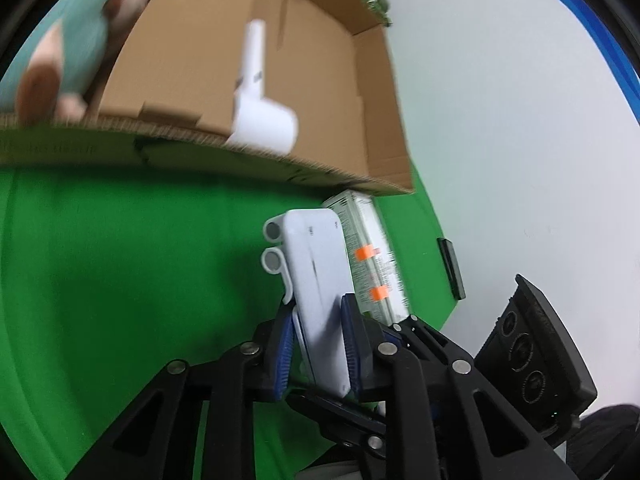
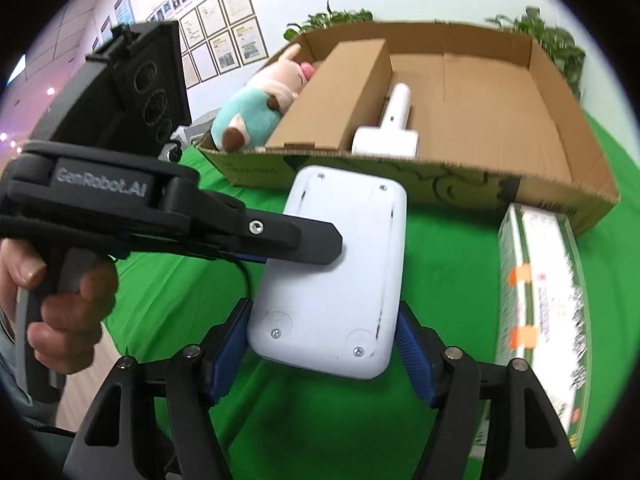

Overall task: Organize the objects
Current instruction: 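Grasp the white pad with the left gripper while the right gripper holds it, then carry the white pad with both grippers and lower it beside the dryer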

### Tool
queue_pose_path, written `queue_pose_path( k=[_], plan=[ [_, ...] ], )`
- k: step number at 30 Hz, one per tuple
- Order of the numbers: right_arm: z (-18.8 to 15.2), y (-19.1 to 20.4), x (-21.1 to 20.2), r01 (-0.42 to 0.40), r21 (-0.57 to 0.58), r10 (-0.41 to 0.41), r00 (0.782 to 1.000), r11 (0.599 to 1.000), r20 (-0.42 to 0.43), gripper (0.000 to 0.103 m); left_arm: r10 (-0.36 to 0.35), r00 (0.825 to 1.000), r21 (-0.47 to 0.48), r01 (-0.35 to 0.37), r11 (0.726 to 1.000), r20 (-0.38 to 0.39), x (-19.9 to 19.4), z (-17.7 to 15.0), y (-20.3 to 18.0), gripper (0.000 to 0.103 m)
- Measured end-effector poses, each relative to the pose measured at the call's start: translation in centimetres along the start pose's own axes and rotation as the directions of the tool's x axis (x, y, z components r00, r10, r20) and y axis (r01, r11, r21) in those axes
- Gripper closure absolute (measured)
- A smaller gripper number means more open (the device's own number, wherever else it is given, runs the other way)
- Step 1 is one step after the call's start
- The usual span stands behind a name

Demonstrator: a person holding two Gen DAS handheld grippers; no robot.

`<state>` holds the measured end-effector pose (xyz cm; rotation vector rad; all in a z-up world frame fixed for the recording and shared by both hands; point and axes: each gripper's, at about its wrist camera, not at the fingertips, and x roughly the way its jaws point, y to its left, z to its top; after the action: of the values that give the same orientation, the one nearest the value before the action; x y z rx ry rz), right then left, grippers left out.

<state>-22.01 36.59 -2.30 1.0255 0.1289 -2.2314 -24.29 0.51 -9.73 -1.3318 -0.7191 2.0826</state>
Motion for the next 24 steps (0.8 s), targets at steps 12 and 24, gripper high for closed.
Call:
queue_pose_path(
  k=[12, 24],
  plan=[
    [4.0, -2.1, -2.7, 0.12, -0.064, -0.105, 0.974, 0.991, 0.2, 0.038, 0.018, 0.992, 0.225, -0.046, 0.973, 0.126, -3.6, 2.0, -7.0, 0.087],
    [10.8, -5.2, -5.3, 0.135, -0.008, -0.125, 0.939, 0.991, 0.321, 0.038, 0.019, 0.979, 0.393, -0.098, 0.914, 0.202, -4.8, 10.0, -14.2, 0.087]
  ],
)
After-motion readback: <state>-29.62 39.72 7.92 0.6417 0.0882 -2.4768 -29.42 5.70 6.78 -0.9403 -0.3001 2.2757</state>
